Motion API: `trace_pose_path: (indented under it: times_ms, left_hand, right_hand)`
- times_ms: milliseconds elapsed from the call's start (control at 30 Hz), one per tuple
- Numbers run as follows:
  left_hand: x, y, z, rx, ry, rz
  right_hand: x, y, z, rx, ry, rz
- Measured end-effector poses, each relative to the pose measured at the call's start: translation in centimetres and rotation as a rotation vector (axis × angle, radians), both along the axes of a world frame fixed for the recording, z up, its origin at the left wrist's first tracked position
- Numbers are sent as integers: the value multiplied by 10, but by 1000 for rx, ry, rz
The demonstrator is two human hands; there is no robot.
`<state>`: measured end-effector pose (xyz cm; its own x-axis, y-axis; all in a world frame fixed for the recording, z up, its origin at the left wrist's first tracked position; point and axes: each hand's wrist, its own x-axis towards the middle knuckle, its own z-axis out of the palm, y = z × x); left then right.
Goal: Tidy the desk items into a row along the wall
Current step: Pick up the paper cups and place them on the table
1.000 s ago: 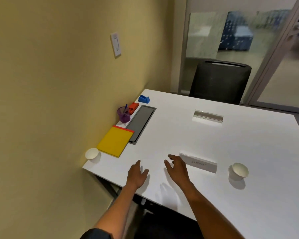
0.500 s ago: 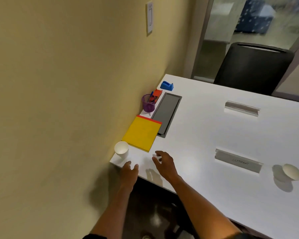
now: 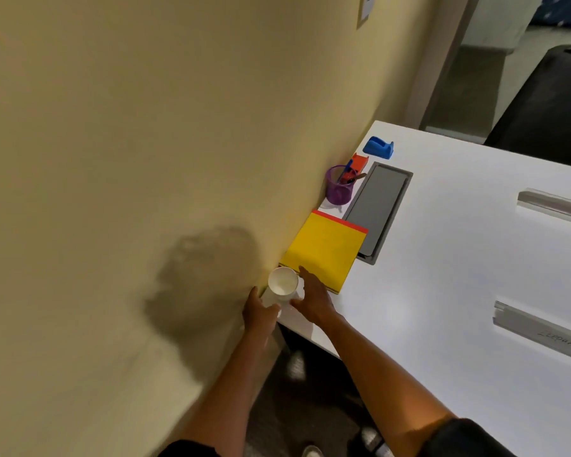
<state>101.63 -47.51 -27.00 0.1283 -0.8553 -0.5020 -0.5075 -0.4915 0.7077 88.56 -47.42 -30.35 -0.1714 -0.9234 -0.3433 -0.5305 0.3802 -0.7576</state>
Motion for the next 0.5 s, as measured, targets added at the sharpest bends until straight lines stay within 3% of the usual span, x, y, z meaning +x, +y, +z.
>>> trace_pose_path:
  times_ms: [500]
  left_hand:
    - [-8,12,1,-101,48,-6]
  right_hand:
    - [3,19,-2,-134,-10,-71]
